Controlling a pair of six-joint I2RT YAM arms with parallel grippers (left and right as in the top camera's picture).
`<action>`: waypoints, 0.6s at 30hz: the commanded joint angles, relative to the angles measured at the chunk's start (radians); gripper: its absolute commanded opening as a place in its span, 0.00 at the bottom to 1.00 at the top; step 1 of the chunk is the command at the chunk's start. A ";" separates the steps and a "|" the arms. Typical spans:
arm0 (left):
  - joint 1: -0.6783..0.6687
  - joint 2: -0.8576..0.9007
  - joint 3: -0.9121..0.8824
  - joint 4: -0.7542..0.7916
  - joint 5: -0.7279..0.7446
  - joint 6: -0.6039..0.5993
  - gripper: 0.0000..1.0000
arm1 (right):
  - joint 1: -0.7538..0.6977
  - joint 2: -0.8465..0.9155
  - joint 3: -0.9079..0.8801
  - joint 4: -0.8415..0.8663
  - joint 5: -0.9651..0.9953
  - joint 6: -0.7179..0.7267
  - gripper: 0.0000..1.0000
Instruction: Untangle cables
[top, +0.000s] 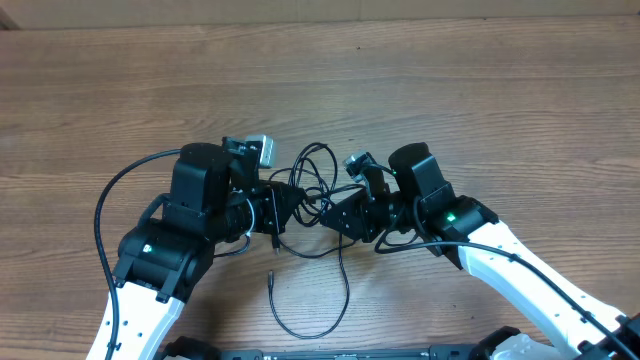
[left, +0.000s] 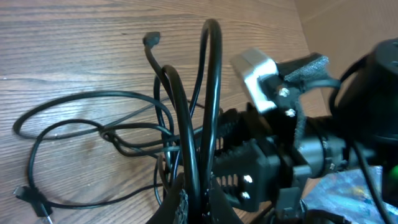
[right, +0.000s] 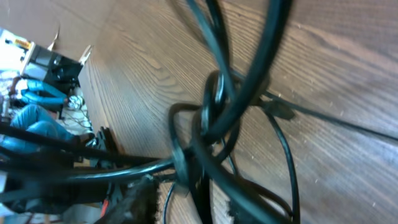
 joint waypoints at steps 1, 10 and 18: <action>0.000 -0.013 0.014 0.007 0.054 -0.006 0.04 | 0.003 0.005 0.015 0.010 -0.014 -0.023 0.20; 0.000 -0.013 0.014 -0.032 -0.176 -0.006 0.05 | -0.020 -0.008 0.016 -0.029 -0.016 -0.023 0.04; 0.000 0.024 0.010 -0.172 -0.487 -0.024 0.05 | -0.161 -0.202 0.016 -0.028 -0.167 -0.021 0.04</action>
